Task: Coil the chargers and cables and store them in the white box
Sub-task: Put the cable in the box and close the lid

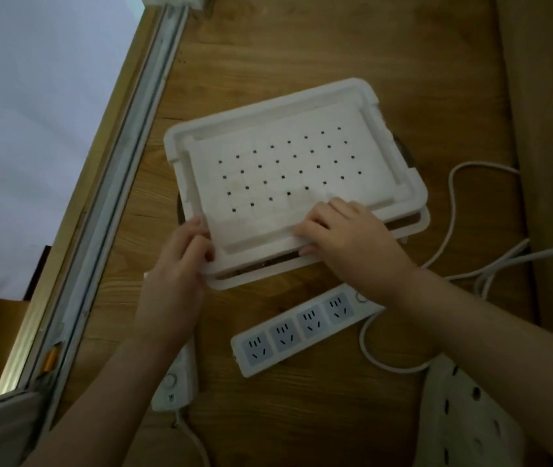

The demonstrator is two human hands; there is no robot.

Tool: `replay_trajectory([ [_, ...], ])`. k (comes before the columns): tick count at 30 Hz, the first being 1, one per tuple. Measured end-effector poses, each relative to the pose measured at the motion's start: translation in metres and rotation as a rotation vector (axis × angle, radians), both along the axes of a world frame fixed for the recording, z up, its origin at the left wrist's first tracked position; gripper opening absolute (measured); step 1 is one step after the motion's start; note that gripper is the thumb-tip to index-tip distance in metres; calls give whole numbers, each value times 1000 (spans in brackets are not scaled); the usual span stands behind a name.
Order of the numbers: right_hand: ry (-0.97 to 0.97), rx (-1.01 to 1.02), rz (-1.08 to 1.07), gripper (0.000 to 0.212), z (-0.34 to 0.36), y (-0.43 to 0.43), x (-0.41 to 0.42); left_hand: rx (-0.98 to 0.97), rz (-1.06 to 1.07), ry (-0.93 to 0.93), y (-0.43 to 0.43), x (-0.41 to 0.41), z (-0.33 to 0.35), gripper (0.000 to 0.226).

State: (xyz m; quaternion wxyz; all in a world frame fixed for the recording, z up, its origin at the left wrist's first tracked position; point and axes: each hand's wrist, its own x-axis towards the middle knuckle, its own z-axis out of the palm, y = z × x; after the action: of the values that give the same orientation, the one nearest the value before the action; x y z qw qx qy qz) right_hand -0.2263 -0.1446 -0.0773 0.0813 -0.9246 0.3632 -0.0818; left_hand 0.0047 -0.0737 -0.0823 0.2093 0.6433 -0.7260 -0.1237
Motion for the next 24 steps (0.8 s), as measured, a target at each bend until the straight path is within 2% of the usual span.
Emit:
replay_trajectory([
  [5,-29,48,-35,12,-8,13,-7,4,-12,-76,7,-1,3,12],
  [8,-64,206,-46,23,-4,16,-9,-17,28,-120,-7,-12,14,12],
  [11,-88,242,-51,24,-3,12,-15,74,28,-219,-27,-37,18,28],
  [13,-103,204,-233,25,0,5,-21,219,-42,-272,-40,-57,20,44],
  [17,-140,223,-795,53,7,-15,-37,347,-140,-337,-55,-88,10,51],
  [20,-401,574,-1103,70,5,-39,-48,353,-121,-351,-57,-92,3,51],
  [22,-555,761,-1209,67,2,-51,-55,342,-114,-353,-57,-91,2,51],
  [24,-599,695,-1184,51,0,-52,-56,345,-110,-354,-58,-91,3,51],
])
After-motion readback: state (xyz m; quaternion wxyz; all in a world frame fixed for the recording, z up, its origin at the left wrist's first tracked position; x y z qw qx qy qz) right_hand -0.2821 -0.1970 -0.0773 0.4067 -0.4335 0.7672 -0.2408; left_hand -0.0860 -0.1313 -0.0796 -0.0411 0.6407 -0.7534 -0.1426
